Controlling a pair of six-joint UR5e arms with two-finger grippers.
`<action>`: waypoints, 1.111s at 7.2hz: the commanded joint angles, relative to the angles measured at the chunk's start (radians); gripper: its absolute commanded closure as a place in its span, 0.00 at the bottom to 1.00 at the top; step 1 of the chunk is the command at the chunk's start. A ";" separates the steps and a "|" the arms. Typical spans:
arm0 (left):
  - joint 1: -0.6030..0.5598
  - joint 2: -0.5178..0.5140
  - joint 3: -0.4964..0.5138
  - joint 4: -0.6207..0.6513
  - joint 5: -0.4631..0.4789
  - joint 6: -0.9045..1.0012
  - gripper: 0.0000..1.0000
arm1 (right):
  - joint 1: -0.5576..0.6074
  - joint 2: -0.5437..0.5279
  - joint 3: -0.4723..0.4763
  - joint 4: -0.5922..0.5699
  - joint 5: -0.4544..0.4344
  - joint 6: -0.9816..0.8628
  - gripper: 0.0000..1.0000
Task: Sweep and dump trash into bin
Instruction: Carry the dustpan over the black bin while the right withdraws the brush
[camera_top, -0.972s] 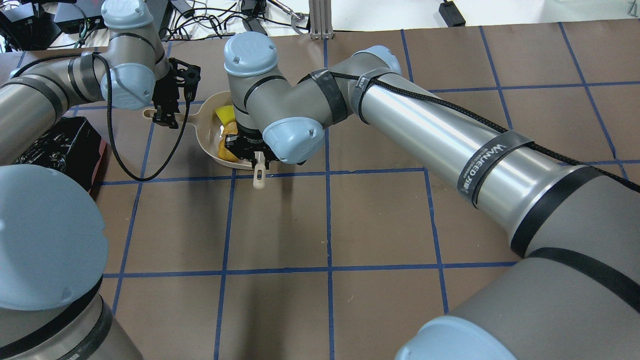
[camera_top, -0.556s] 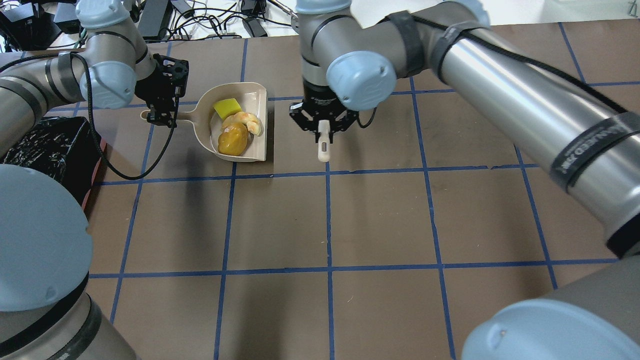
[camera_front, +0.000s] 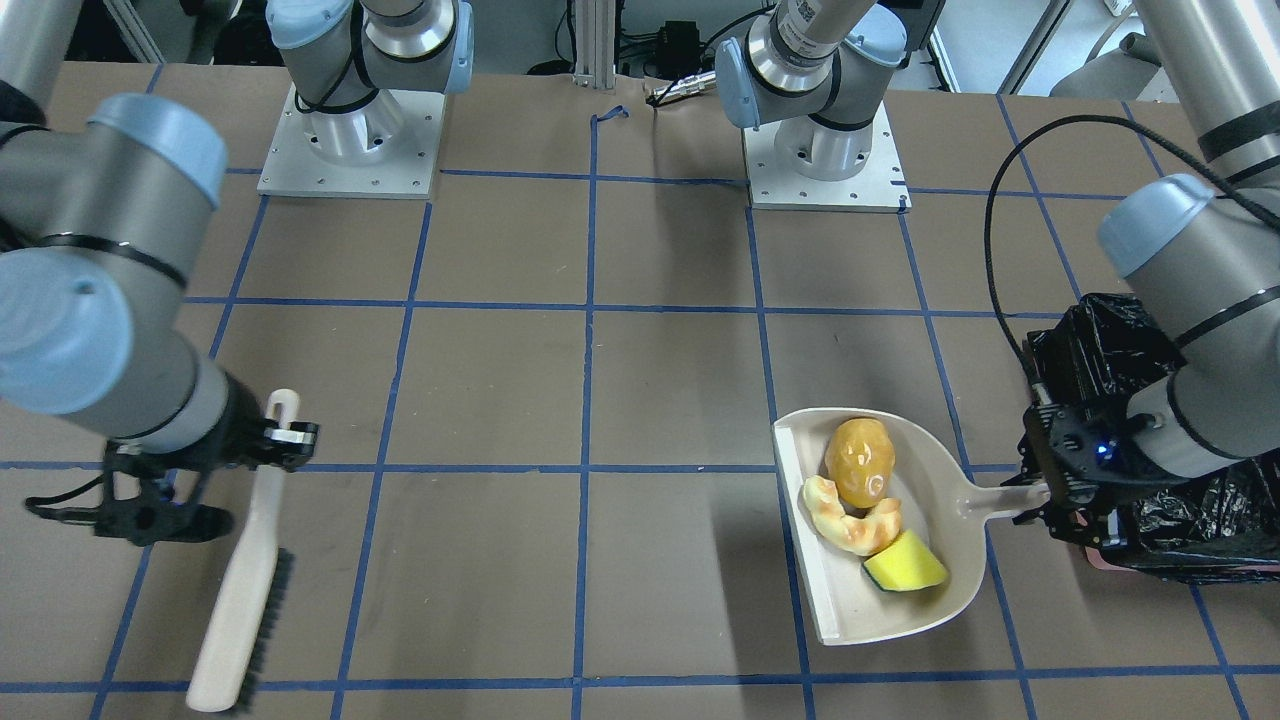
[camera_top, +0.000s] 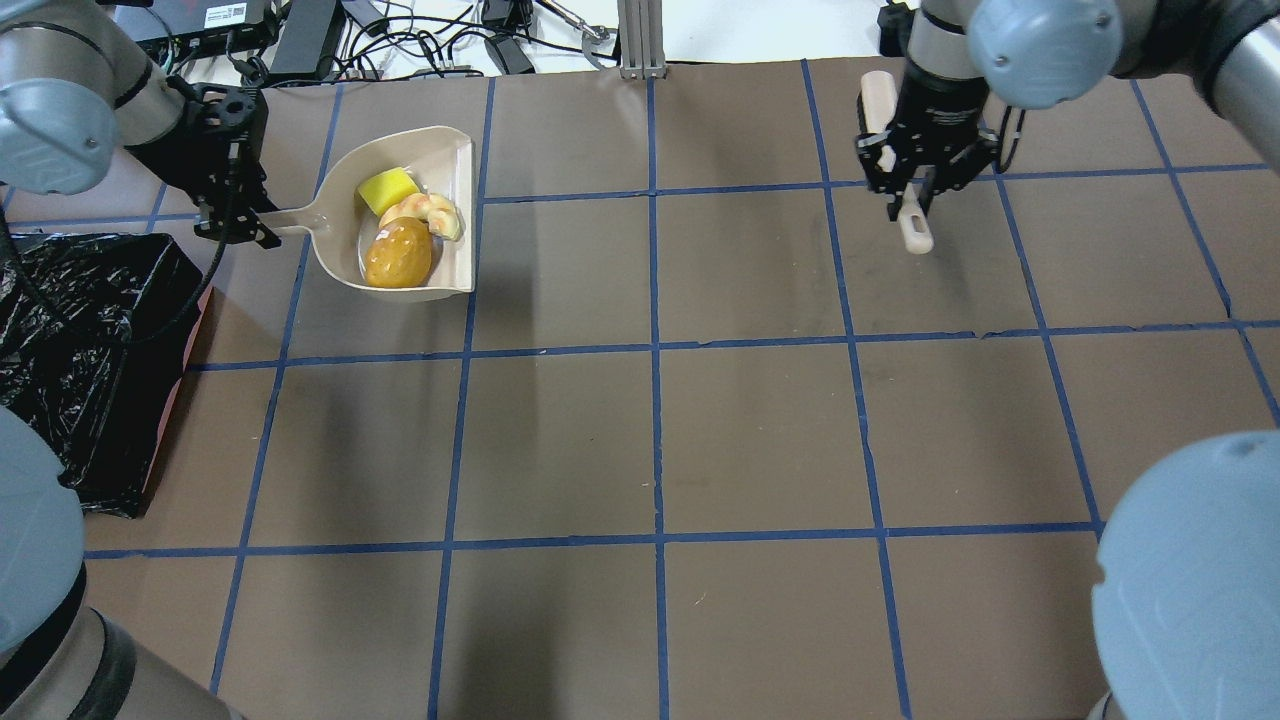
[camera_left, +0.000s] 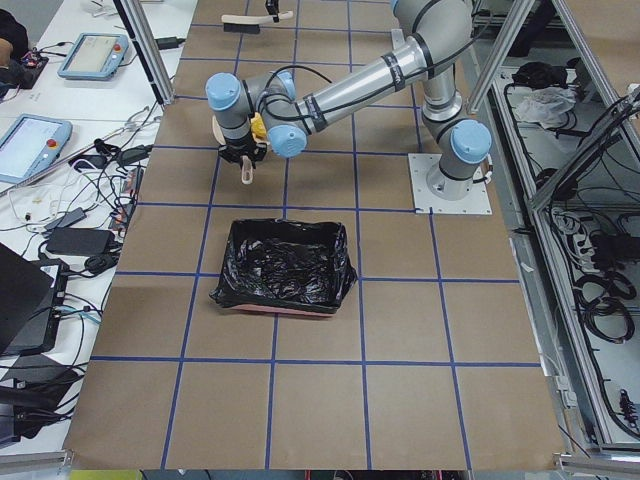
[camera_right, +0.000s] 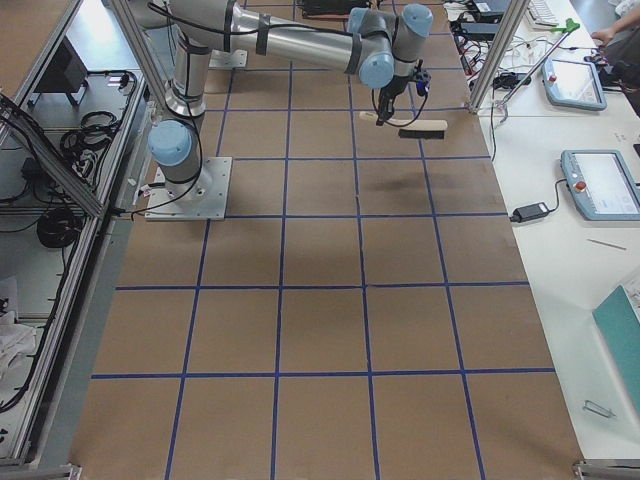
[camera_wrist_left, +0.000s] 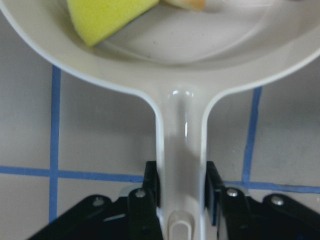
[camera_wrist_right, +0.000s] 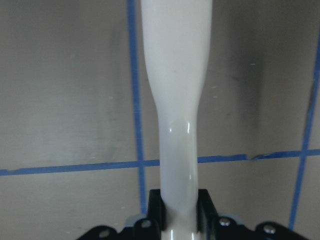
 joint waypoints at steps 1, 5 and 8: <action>0.107 0.090 0.072 -0.236 0.001 0.148 1.00 | -0.155 -0.002 0.084 -0.085 -0.036 -0.153 1.00; 0.408 0.043 0.153 -0.216 0.116 0.399 1.00 | -0.264 -0.001 0.282 -0.390 -0.036 -0.287 1.00; 0.491 -0.061 0.227 0.047 0.267 0.630 1.00 | -0.240 -0.017 0.296 -0.310 -0.034 -0.292 1.00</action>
